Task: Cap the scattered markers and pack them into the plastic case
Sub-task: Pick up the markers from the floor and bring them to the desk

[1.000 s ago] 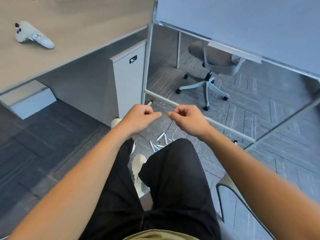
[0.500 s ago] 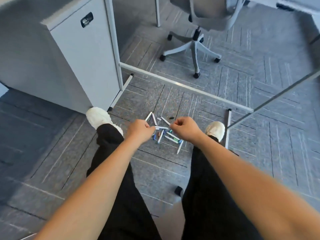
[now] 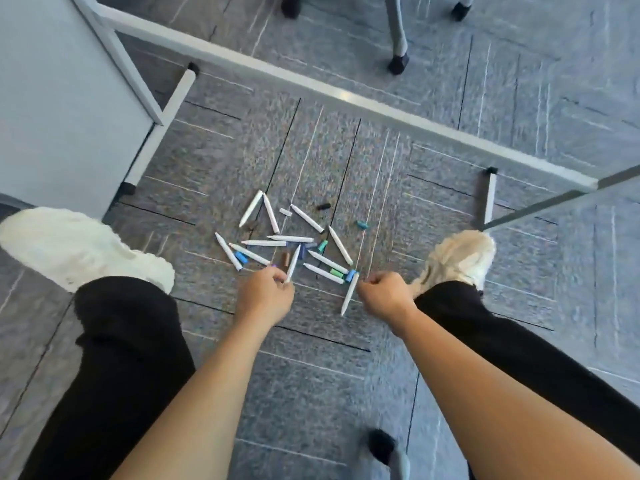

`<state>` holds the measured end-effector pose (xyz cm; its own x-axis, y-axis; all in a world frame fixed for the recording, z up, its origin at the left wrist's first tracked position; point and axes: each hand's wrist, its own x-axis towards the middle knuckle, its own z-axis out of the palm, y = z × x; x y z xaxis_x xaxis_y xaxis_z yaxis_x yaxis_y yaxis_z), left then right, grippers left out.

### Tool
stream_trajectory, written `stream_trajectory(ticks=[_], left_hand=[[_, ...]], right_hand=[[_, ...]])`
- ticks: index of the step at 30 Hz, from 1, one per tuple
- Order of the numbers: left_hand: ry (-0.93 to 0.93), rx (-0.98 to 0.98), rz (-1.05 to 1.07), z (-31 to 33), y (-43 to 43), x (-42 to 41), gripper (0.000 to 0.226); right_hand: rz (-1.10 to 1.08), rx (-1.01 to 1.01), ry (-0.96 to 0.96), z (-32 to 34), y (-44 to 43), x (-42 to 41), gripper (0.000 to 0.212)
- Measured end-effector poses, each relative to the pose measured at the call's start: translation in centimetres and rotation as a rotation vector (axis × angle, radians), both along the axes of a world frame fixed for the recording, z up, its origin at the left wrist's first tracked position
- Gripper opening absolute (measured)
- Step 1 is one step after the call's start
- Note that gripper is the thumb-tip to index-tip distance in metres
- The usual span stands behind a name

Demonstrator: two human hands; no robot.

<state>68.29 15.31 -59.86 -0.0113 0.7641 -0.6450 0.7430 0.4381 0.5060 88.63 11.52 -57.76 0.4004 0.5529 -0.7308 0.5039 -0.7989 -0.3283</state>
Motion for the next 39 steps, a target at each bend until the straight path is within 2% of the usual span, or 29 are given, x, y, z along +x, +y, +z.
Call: stream_trajectory(ticks=[1, 3, 8, 14, 17, 20, 23, 27, 29, 31, 32, 35, 37, 39], left_hand=[[0.021, 0.001, -0.008, -1.7, 0.0, 0.3, 0.002], [0.077, 0.015, -0.02, -5.0, 0.3, 0.9, 0.017], [0.16, 0.065, -0.077, -11.3, 1.9, 1.9, 0.023], [0.218, 0.171, -0.158, -15.6, 3.6, 3.9, 0.032], [0.262, 0.163, -0.234, -16.9, 3.8, 4.4, 0.031], [0.284, 0.096, -0.24, -17.2, 3.6, 4.0, 0.035], [0.296, 0.07, -0.266, -17.1, 3.2, 3.6, 0.029], [0.166, 0.02, -0.185, -17.2, 3.0, 3.4, 0.021], [0.018, -0.12, -0.003, -17.3, 3.0, 3.3, 0.013], [-0.188, -0.267, 0.331, -17.2, 3.1, 3.5, 0.017], [-0.225, -0.28, 0.484, -17.0, 3.1, 3.7, 0.017], [-0.104, -0.178, 0.763, -16.5, 3.8, 3.2, 0.02], [0.023, -0.102, 0.793, -16.9, 4.2, 1.9, 0.021], [0.134, -0.062, 0.715, -17.8, 4.5, 0.6, 0.03]], right_hand=[[0.033, -0.017, 0.006, -1.6, 0.0, 0.3, 0.02], [0.185, -0.054, -0.016, -4.3, 0.3, 0.9, 0.014], [0.647, -0.083, -0.099, -9.9, 1.8, 2.2, 0.04], [1.163, -0.084, -0.252, -14.7, 2.7, 3.6, 0.054], [1.323, -0.096, -0.317, -16.5, 2.1, 4.4, 0.055], [1.361, -0.089, -0.341, -17.5, 1.5, 4.6, 0.055], [1.375, -0.072, -0.342, -17.9, 1.4, 4.7, 0.051], [1.22, -0.065, -0.257, -17.4, 1.0, 4.7, 0.039], [1.033, -0.051, -0.165, -16.9, 0.8, 4.0, 0.022], [0.913, -0.007, -0.148, -16.8, 1.3, 2.8, 0.01], [0.872, 0.021, -0.167, -16.8, 1.8, 2.2, 0.009], [0.809, 0.048, -0.252, -17.0, 3.7, 0.0, 0.015], [0.815, 0.008, -0.308, -17.4, 4.5, -1.2, 0.025], [0.838, -0.024, -0.354, -18.0, 4.8, -2.2, 0.024]])
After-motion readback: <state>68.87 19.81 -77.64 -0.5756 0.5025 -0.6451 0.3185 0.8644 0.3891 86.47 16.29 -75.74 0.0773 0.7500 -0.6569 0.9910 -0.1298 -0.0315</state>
